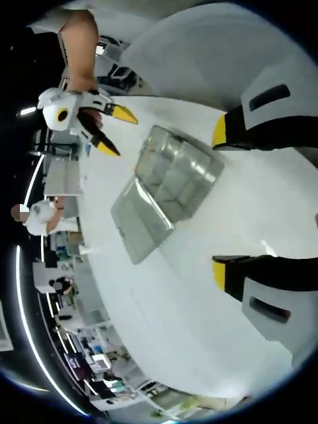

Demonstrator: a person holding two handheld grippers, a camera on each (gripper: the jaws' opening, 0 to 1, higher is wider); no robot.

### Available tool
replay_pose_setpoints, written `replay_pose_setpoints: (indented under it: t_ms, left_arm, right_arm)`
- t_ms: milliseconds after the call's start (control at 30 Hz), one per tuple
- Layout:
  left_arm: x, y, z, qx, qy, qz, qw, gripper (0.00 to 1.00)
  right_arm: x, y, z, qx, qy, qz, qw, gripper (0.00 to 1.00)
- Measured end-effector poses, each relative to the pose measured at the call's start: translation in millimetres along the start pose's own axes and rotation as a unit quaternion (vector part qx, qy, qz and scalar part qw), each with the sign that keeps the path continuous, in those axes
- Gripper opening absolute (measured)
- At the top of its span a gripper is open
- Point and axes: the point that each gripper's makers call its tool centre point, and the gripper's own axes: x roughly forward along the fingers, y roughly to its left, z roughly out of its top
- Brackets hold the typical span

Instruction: Insert the divider into the dual guide fixture by aligning both edges with the guide slots and pushing it downward to the bottom, including one-sided entry, uneven engagement, binding, and posture correction.

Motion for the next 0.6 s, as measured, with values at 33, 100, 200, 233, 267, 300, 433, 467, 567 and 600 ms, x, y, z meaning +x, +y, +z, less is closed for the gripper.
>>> replay_pose_setpoints:
  t_ms: [33,100,200,233,267,300,433,467,567,600]
  left_arm:
    - [0,3.5,-3.9,0.001,0.007,0.003,1.0,0.62]
    - [-2,11.8,-10.9,0.0,0.017,0.009,0.9998,0.61]
    - [-5,22.9,-17.9,-0.001,0.026,0.021,0.9994,0.59]
    - [-4,28.4,-23.2,-0.005,0.034,0.027,0.999,0.58]
    - [-4,30.7,-26.7,-0.006,0.037,0.026,0.9989,0.58]
    - [-3,34.6,-32.4,-0.004,0.047,0.027,0.9985,0.58]
    - [-4,44.6,-41.4,0.012,0.065,0.024,0.9975,0.57]
    - [-3,49.6,-43.5,0.013,0.067,0.023,0.9974,0.56]
    - [-3,59.9,-58.6,-0.008,0.117,0.033,0.9925,0.55]
    - [-1,61.1,-56.3,0.001,0.113,0.036,0.993,0.54]
  right_arm:
    - [-3,3,1.9,0.0,-0.005,-0.003,1.0,0.41]
    - [-7,4,6.0,0.004,-0.015,-0.011,0.9998,0.41]
    - [-12,7,13.9,0.012,-0.032,-0.017,0.9993,0.42]
    - [-13,8,15.0,0.013,-0.034,-0.019,0.9992,0.42]
    - [-14,8,16.5,0.013,-0.037,-0.019,0.999,0.42]
    - [-15,8,18.0,0.015,-0.041,-0.023,0.9988,0.43]
    - [-20,9,20.8,0.021,-0.048,-0.029,0.9982,0.43]
    - [-21,9,21.2,0.022,-0.049,-0.03,0.9981,0.43]
    - [-23,9,21.9,0.027,-0.051,-0.033,0.9978,0.43]
    - [-24,9,22.0,0.026,-0.051,-0.035,0.9977,0.43]
